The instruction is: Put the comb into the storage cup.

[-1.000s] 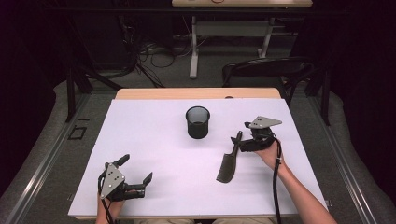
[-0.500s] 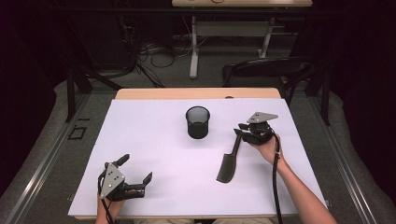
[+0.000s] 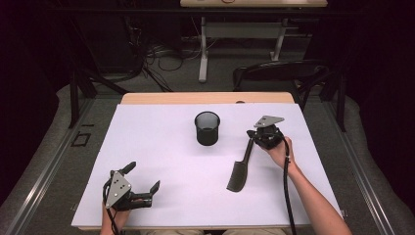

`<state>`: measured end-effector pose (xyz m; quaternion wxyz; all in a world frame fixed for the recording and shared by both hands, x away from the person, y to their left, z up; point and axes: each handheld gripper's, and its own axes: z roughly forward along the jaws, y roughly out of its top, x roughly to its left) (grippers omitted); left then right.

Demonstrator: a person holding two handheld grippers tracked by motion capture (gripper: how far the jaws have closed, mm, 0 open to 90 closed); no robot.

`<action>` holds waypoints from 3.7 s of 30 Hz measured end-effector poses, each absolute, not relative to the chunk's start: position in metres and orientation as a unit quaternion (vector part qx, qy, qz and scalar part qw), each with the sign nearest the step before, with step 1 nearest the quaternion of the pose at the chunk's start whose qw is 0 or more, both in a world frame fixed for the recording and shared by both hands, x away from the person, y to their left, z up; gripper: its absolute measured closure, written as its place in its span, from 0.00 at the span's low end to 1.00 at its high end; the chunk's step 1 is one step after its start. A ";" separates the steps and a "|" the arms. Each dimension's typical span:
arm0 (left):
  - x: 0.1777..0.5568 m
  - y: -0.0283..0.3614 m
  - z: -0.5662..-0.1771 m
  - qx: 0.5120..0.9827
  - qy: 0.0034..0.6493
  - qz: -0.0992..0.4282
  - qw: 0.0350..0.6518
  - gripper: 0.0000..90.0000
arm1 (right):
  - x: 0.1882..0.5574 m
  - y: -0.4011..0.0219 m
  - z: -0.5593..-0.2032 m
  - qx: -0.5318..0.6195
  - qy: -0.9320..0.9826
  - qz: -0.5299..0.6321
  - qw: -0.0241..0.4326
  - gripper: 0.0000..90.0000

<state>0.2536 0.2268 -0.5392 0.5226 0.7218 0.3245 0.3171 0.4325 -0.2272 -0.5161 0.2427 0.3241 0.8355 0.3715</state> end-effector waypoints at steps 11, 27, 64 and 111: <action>0.254 0.227 -0.539 0.722 0.324 0.317 0.523 0.00 | 0.447 -0.220 -0.532 0.322 0.852 0.334 0.242 1.00; 0.254 0.227 -0.539 0.721 0.328 0.315 0.523 0.00 | 0.456 -0.216 -0.542 0.329 0.865 0.301 0.233 1.00; 0.252 0.227 -0.538 0.719 0.328 0.316 0.525 0.00 | 0.449 -0.222 -0.542 0.339 0.877 0.255 0.227 1.00; 0.252 0.226 -0.537 0.719 0.328 0.315 0.526 0.00 | 0.425 -0.239 -0.544 0.347 0.887 0.225 0.207 1.00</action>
